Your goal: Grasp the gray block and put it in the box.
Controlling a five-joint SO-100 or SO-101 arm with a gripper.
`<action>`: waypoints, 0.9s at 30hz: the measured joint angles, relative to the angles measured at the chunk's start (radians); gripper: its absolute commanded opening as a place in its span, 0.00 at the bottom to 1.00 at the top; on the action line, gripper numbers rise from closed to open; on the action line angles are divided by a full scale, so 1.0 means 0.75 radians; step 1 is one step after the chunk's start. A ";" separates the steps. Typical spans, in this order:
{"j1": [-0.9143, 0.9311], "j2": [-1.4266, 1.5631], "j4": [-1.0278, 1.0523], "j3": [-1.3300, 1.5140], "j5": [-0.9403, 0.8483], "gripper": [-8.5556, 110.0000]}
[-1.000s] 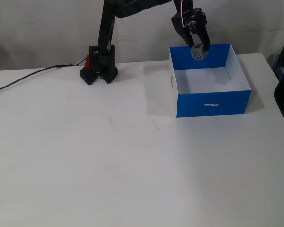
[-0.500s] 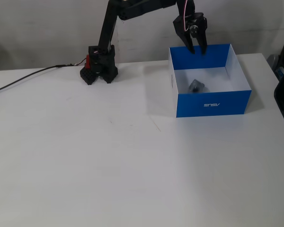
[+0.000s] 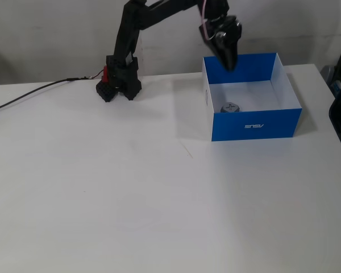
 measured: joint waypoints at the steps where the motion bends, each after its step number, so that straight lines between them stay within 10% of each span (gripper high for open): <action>1: -0.053 0.006 0.000 0.000 -0.008 0.07; 27: -1.452 0.403 -0.039 0.288 -0.362 0.07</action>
